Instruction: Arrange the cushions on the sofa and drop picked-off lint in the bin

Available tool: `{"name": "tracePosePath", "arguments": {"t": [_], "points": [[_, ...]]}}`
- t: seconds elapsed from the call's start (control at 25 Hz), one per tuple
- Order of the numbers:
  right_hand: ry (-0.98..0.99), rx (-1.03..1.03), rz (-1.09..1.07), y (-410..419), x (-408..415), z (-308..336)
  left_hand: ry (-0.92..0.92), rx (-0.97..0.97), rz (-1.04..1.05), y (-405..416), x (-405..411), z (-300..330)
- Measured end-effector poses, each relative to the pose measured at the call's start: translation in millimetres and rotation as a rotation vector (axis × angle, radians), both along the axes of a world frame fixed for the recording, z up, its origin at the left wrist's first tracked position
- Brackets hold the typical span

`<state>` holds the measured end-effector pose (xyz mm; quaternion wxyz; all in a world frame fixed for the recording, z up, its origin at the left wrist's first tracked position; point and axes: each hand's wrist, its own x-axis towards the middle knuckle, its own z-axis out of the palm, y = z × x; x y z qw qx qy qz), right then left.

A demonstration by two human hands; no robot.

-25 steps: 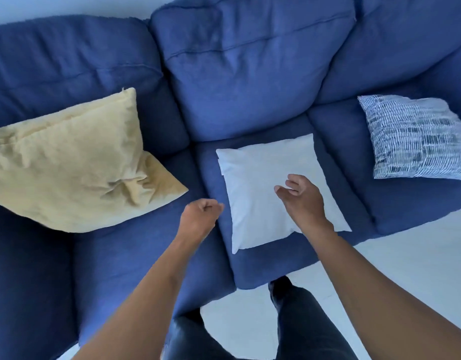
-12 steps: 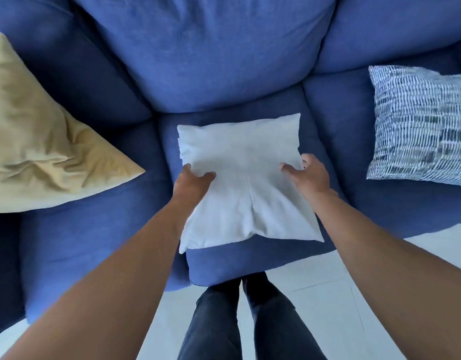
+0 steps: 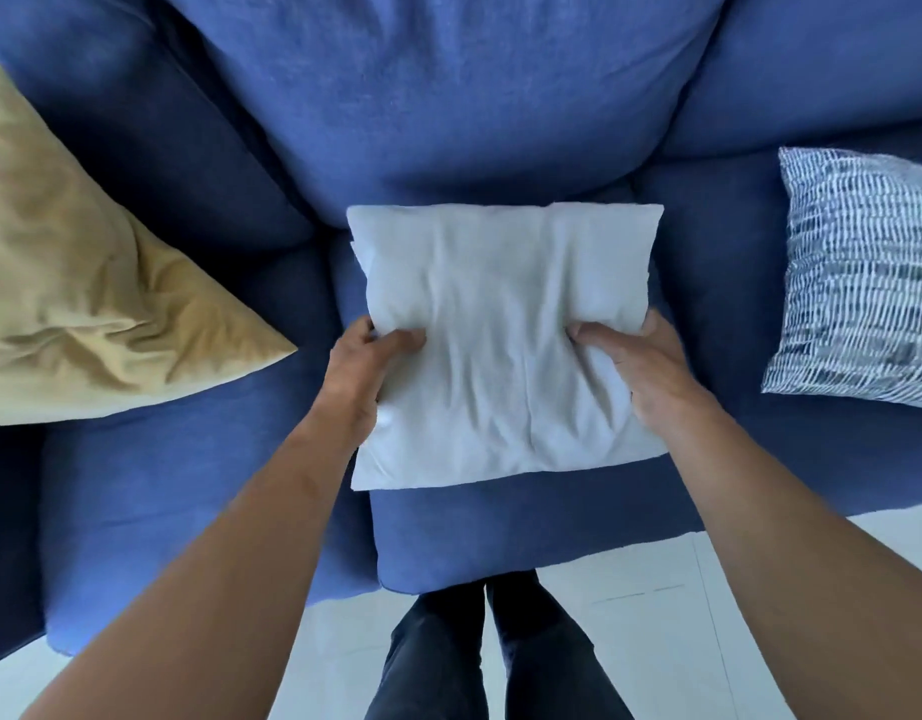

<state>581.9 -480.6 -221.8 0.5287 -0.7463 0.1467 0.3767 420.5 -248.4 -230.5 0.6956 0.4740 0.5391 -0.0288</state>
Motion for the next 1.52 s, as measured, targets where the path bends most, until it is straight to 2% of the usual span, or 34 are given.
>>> {"name": "tracePosePath", "arguments": {"t": [0.16,0.28,0.56,0.76,0.92,1.2,1.36,1.52], "points": [[-0.259,0.061,-0.044,24.4,28.0,48.1,-0.2,0.201,-0.026,25.8,18.9,42.6],[-0.359,0.059,-0.098,50.8,52.0,46.9,-0.228,0.341,-0.039,41.3,38.6,48.6],[-0.19,-0.086,0.106,74.2,76.7,-27.4,-0.051,0.279,-0.161,53.9,58.3,-16.0],[-0.216,-0.083,0.071,66.8,74.2,-1.3,0.015,0.245,-0.103,45.4,55.7,-5.7],[-0.204,-0.084,0.01,26.5,49.0,48.5,0.106,0.195,-0.225,11.6,37.9,29.3],[-0.25,-0.216,-0.031,-94.2,36.9,115.5,0.014,0.207,-0.507,-78.6,66.5,91.3],[-0.28,-0.263,-0.088,-179.1,77.9,129.8,-0.007,0.231,-0.61,-153.2,117.7,100.6],[-0.268,-0.252,-0.063,-269.2,151.9,118.1,0.004,0.212,-0.59,-262.1,195.1,94.2]]}}
